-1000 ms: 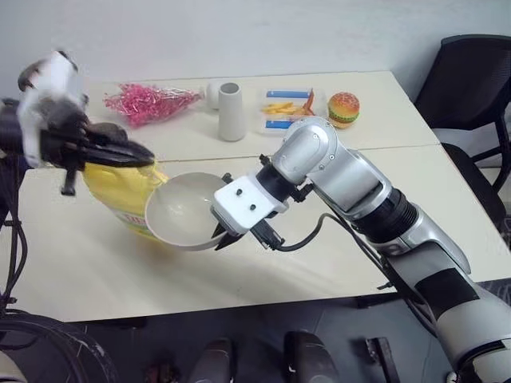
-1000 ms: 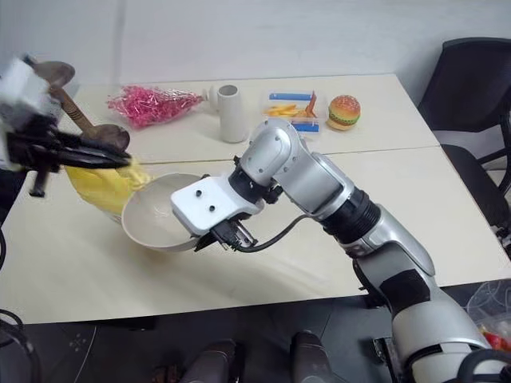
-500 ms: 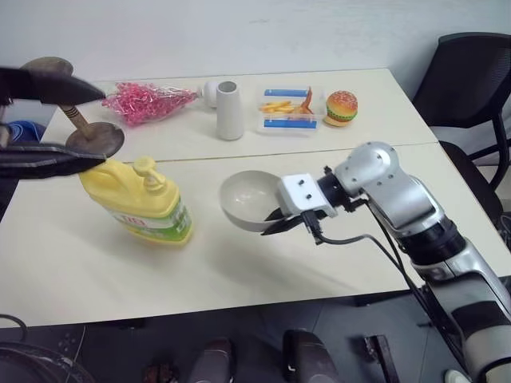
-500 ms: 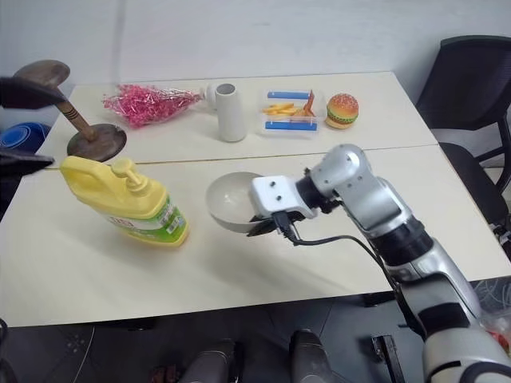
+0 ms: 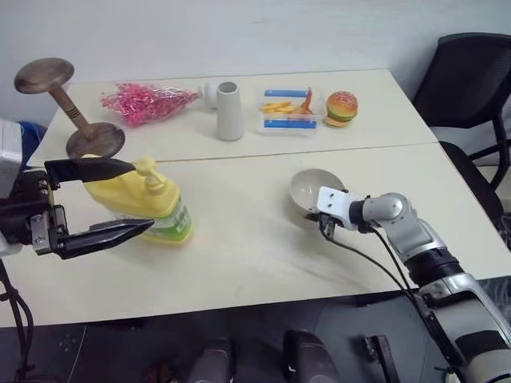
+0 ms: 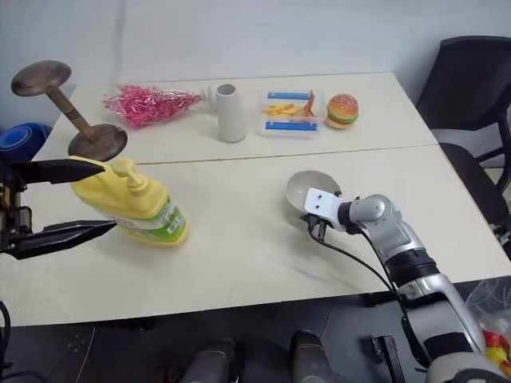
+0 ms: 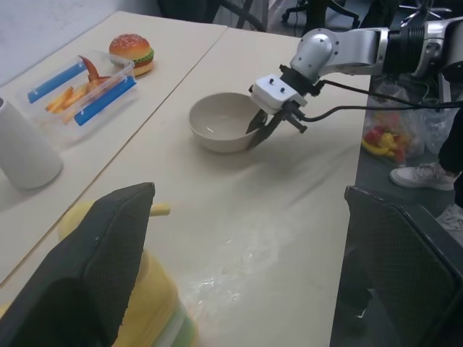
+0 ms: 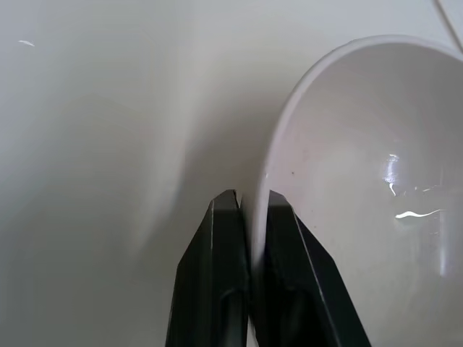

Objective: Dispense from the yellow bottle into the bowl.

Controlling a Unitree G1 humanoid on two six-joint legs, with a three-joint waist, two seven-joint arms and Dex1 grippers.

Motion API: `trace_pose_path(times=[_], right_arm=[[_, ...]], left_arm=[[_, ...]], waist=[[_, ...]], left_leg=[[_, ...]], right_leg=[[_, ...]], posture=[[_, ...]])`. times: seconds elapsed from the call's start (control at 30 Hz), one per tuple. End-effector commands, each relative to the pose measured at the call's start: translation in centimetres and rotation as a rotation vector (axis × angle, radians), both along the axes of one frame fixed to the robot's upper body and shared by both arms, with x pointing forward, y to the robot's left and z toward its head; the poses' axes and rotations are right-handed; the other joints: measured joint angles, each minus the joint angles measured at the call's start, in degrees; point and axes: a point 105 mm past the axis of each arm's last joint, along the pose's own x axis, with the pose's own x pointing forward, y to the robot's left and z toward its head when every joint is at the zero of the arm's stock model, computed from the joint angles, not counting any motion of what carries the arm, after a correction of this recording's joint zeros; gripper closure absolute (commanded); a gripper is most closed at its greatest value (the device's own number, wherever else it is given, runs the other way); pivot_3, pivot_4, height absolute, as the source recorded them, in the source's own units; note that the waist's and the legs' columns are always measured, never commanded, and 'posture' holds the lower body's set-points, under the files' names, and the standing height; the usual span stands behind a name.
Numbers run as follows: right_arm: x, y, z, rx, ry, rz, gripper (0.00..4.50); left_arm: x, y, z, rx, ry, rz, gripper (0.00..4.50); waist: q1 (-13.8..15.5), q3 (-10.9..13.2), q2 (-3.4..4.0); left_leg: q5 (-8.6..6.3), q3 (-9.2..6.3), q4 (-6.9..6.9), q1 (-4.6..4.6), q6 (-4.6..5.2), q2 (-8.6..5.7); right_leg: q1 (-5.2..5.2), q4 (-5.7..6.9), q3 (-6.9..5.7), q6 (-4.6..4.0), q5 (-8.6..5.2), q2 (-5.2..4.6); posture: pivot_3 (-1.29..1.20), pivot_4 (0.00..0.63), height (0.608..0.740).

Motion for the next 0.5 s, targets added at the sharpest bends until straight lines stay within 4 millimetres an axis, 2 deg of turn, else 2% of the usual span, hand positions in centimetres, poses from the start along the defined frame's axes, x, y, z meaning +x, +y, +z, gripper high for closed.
trace_pose_path(times=[0.03,0.13,0.3,0.37,0.4,0.43,0.5], right_arm=[[0.7,-1.2,-0.8,0.017,0.005,-0.069,3.87],[0.7,-1.6,-0.4,0.036,0.017,-0.063,3.01],[0.0,-2.5,2.3,0.095,0.017,-0.011,1.28],[-0.5,-3.2,4.7,0.147,0.000,0.012,0.56],[-1.1,-4.1,6.7,0.190,0.013,0.026,0.19],[-1.9,-5.0,8.5,0.216,0.032,0.047,0.04],[-3.2,-6.4,10.4,0.244,0.078,0.072,0.04]], left_arm=[[-0.3,0.2,0.5,-0.012,-0.062,0.025,0.00],[-0.2,0.4,0.1,-0.019,-0.055,0.044,0.00],[-0.3,1.3,-0.3,-0.021,-0.040,0.080,0.00],[-0.5,2.1,-0.2,-0.024,-0.037,0.103,0.00],[-0.6,2.8,-0.1,-0.029,-0.036,0.124,0.00],[-0.6,3.6,0.1,-0.033,-0.035,0.145,0.00],[-0.8,4.4,0.3,-0.039,-0.035,0.170,0.00]], waist=[[0.0,0.0,0.01],[0.3,0.0,0.01],[0.3,0.0,0.06],[0.3,0.0,0.09],[0.3,0.0,0.09],[0.4,0.1,0.16],[0.7,0.2,0.39]], left_leg=[[0.00,0.00,0.00,0.00,0.00,0.00],[0.00,-0.05,0.00,0.01,0.00,-0.02],[0.00,-0.05,-0.02,-0.03,0.00,-0.01],[0.00,-0.04,-0.03,-0.04,0.01,0.00],[0.00,-0.04,-0.04,-0.05,0.01,0.00],[0.00,-0.04,-0.04,-0.05,0.01,0.01],[-0.01,-0.04,-0.04,-0.12,0.03,-0.01]], right_leg=[[0.01,-0.01,0.01,0.00,0.00,0.00],[0.07,-0.09,0.01,-0.01,0.00,-0.02],[0.06,-0.19,0.01,-0.01,0.00,-0.01],[0.06,-0.23,0.01,-0.01,0.00,-0.01],[0.07,-0.25,0.01,-0.01,0.00,-0.01],[0.07,-0.27,0.01,-0.01,0.00,-0.01],[0.09,-0.38,-0.03,0.00,0.01,-0.04]], posture=[[0.00,0.150,0.740],[0.00,0.150,0.740],[0.00,0.150,0.740],[0.00,0.150,0.740],[0.00,0.150,0.740],[0.00,0.150,0.740],[0.00,0.150,0.740]])
